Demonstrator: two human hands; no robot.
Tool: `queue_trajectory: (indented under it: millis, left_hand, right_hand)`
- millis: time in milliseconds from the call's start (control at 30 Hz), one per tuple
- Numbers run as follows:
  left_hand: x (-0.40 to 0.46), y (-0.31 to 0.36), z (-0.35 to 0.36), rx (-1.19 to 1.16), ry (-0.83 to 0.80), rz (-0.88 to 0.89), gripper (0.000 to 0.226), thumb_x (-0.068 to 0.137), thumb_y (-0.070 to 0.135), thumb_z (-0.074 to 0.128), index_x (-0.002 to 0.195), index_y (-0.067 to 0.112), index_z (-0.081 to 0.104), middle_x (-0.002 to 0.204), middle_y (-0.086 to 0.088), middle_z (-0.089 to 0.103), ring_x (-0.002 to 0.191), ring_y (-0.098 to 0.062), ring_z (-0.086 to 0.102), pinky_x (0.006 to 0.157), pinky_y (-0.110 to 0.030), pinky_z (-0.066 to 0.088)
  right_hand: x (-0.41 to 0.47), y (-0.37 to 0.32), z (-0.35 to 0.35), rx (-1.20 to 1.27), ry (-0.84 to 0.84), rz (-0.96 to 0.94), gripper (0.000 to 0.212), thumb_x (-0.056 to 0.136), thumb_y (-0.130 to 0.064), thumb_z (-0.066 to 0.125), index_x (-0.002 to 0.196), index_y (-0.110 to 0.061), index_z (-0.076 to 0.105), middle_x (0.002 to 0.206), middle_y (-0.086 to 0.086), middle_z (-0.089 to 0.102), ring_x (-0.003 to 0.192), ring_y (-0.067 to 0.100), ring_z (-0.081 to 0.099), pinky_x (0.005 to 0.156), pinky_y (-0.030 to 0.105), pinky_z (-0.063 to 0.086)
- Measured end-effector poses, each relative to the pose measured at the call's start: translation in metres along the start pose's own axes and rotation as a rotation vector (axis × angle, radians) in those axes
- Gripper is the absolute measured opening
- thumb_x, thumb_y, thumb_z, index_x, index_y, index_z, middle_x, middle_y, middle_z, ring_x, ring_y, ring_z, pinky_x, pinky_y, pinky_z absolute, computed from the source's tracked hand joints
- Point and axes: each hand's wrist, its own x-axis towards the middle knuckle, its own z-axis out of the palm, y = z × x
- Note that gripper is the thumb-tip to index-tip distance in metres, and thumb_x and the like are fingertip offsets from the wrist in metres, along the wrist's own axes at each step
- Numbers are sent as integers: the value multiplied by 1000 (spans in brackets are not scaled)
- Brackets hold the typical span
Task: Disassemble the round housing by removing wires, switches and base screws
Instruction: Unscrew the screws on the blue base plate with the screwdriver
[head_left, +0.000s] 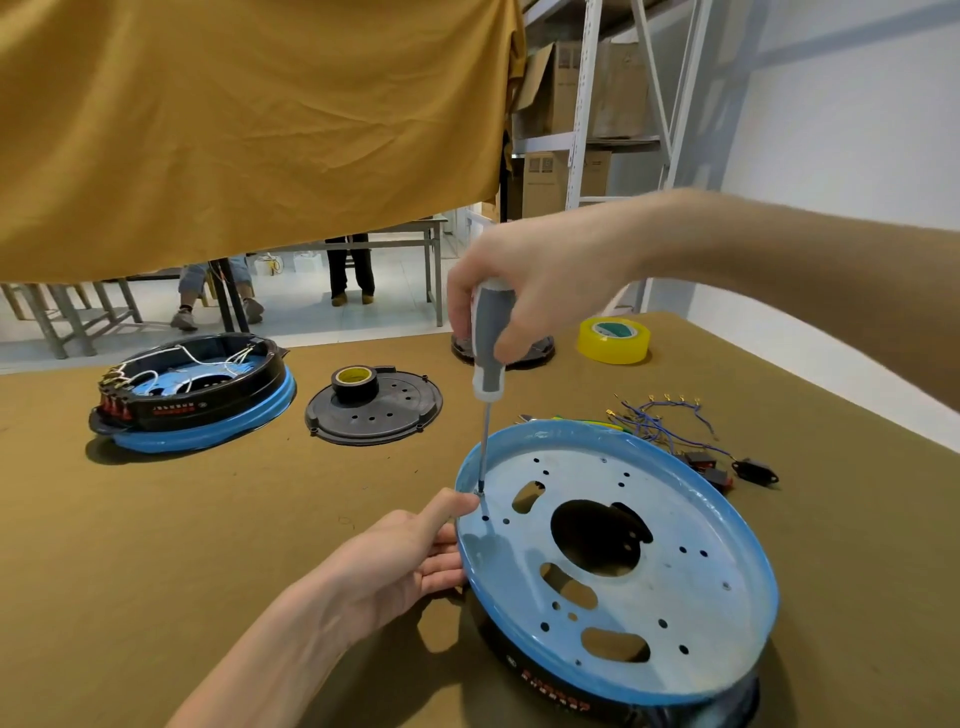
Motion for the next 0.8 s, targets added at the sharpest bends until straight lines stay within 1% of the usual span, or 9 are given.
queue_trajectory:
  millis: [100, 167, 233, 267, 333, 433, 500, 667, 800]
  left_hand:
    - [-1, 0, 0, -2, -1, 0, 39, 88, 32, 72, 109, -1, 71, 99, -14, 79, 85, -20, 78, 69, -25, 61]
    - [-1, 0, 0, 0, 0, -2, 41, 87, 33, 73, 111, -1, 70, 99, -14, 80, 85, -20, 78, 68, -25, 61]
    - [-1, 0, -1, -2, 2, -2, 43, 85, 34, 74, 110, -1, 70, 98, -14, 80, 84, -20, 78, 68, -24, 61]
    - [0, 0, -1, -5, 3, -1, 42, 85, 34, 75, 109, -1, 70, 98, -14, 80, 84, -20, 78, 68, -25, 61]
    - [0, 0, 0, -11, 11, -2, 40, 85, 33, 75, 107, 0, 70, 96, -14, 80, 83, -20, 78, 68, -26, 61]
    - [-1, 0, 1, -21, 22, -10, 41, 83, 33, 77, 106, 0, 69, 93, -14, 80, 82, -21, 79, 66, -26, 61]
    - [-1, 0, 2, -27, 35, -15, 45, 81, 34, 79, 108, -1, 68, 94, -14, 80, 84, -22, 79, 67, -27, 62]
    - [-1, 1, 1, -29, 43, 4, 69, 58, 42, 86, 108, -1, 68, 92, -13, 80, 87, -23, 79, 73, -30, 63]
    - [-1, 0, 0, -41, 38, 15, 76, 48, 44, 88, 107, -1, 68, 92, -13, 80, 89, -24, 79, 72, -31, 64]
  right_hand:
    - [6, 0, 16, -188, 130, 143, 52, 94, -65, 54, 107, -15, 64, 78, 6, 74, 62, 21, 72, 52, 32, 57]
    - [9, 1, 20, -186, 216, 81, 43, 96, -53, 58, 101, -13, 69, 79, 7, 74, 68, 23, 72, 59, 35, 60]
    - [3, -1, 11, 25, 107, -29, 18, 89, -30, 74, 104, -21, 69, 87, -3, 74, 74, 14, 71, 61, 26, 57]
    - [0, -2, 5, 65, 37, -63, 24, 84, -22, 79, 106, -25, 68, 92, -7, 72, 78, 10, 70, 61, 23, 56]
    - [-1, -2, 5, 20, 17, -66, 31, 84, -30, 80, 109, -27, 64, 94, -8, 70, 81, 10, 67, 59, 24, 52]
    - [6, 0, 24, -268, 182, 53, 42, 95, -61, 54, 93, -20, 61, 77, 2, 67, 67, 20, 65, 51, 28, 43]
    - [9, 1, 28, -346, 274, 72, 46, 97, -59, 53, 82, -16, 61, 70, 1, 59, 60, 19, 58, 47, 27, 39]
    - [3, 0, 9, 58, 101, -121, 32, 75, -32, 88, 102, -26, 72, 95, -13, 65, 82, 3, 63, 63, 19, 54]
    - [14, 0, 16, -161, 135, -17, 44, 87, -60, 68, 97, -18, 69, 80, -2, 74, 68, 13, 71, 56, 20, 56]
